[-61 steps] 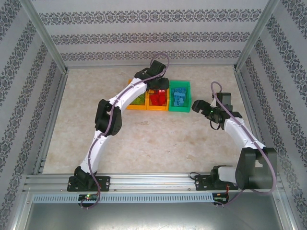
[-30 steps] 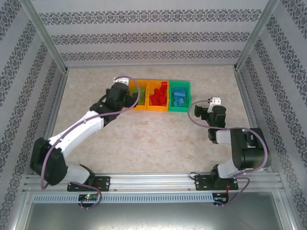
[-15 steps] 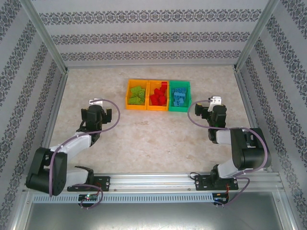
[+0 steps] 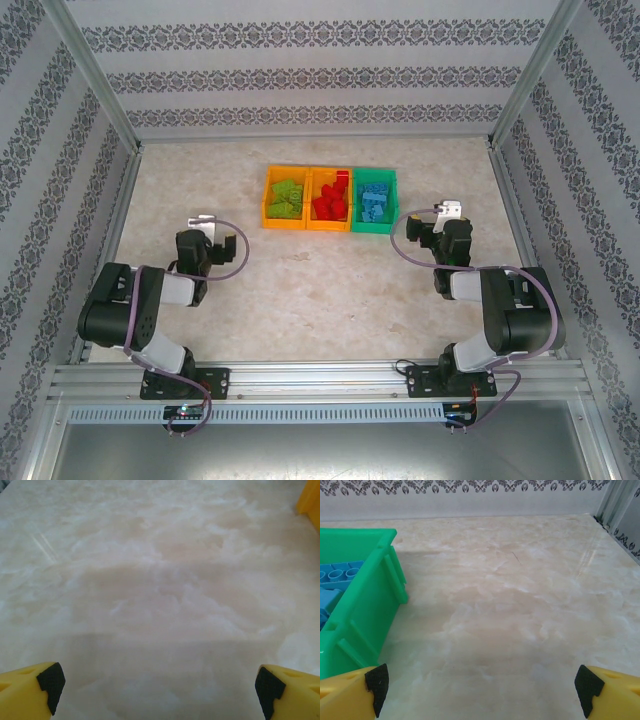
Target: Sort the legos into containers by color
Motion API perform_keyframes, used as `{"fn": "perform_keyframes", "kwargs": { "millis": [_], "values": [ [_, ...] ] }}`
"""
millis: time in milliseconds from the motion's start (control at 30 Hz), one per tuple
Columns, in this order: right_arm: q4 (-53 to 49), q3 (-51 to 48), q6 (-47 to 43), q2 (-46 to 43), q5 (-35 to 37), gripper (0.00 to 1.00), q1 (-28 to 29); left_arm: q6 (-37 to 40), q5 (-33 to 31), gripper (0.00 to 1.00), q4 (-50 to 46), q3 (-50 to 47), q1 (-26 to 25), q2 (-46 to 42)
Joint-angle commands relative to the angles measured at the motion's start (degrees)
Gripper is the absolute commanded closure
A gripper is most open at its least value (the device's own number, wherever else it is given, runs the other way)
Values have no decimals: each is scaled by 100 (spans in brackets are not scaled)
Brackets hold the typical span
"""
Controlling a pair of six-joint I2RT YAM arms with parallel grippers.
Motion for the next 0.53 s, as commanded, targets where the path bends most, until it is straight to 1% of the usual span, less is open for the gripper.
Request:
{"fn": "perform_keyframes", "kwargs": {
  "millis": [0, 33, 500],
  "values": [
    [122, 31, -104, -32, -70, 2, 62, -209, 634, 0, 67, 278, 253, -25],
    [125, 36, -105, -30, -65, 2, 58, -209, 626, 0, 185, 245, 253, 4],
    [113, 36, -114, -38, -68, 2, 67, -200, 621, 0, 124, 261, 254, -12]
  ]
}}
